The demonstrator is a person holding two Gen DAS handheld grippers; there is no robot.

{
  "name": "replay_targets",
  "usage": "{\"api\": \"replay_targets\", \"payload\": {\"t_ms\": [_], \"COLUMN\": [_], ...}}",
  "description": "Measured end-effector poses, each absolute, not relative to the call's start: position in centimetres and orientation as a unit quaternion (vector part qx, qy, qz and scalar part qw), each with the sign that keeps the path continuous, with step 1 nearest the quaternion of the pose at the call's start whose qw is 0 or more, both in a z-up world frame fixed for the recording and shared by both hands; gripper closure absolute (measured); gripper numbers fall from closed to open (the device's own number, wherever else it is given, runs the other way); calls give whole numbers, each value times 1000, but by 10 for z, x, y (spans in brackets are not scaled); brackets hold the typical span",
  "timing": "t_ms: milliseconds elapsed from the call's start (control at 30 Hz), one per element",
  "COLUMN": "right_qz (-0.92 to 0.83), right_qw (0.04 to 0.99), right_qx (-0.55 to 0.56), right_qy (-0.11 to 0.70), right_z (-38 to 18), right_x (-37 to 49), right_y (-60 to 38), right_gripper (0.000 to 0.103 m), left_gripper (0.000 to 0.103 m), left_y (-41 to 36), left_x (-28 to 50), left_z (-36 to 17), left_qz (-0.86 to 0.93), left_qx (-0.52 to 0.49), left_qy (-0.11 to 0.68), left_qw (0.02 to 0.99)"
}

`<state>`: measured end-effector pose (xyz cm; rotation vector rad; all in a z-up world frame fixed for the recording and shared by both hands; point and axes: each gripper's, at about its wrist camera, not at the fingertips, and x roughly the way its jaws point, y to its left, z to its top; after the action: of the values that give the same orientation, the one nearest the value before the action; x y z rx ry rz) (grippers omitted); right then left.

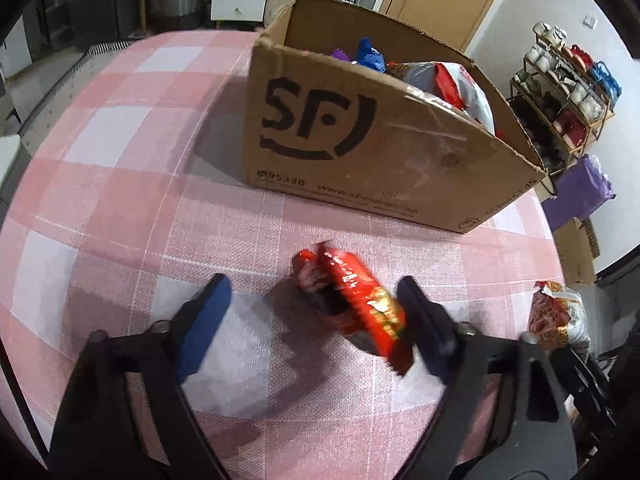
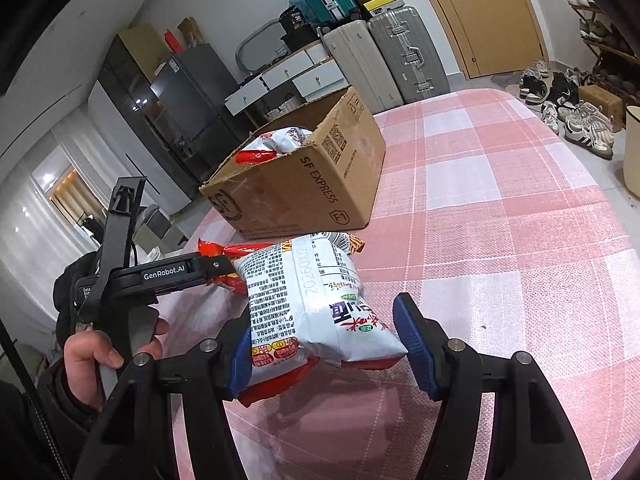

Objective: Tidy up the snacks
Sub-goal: 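Grasp the red wafer pack with the left gripper while the right gripper holds its bag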

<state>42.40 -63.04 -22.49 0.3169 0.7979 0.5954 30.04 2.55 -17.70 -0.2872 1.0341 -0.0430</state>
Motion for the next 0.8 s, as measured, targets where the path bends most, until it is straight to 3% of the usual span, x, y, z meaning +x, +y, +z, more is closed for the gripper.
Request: {"api": "replay_targets", "payload": {"t_ms": [33,67,300,800], "right_qz": [284,284,289,293], "right_qw": [867,867,867,873], "right_qx": [152,151,144,127], "right_qy": [381,382,380,369], "right_z": [-225,-225,-219,-206], "right_x": [424,424,423,404], "right_y": [-630,-630,-620,-604], "right_gripper": [38,38,38,38], "left_gripper": [42,61,82,82], "left_y": [29,32,42,30], "left_x": [299,297,282,247], "left_z": [-177,-178,-172,-174], "left_qz": [-30,-40,-89,-119], "left_qx": [-150,-162,-177,-151], "left_qy": [493,493,479,465], "left_qw": [857,854,855,864]}}
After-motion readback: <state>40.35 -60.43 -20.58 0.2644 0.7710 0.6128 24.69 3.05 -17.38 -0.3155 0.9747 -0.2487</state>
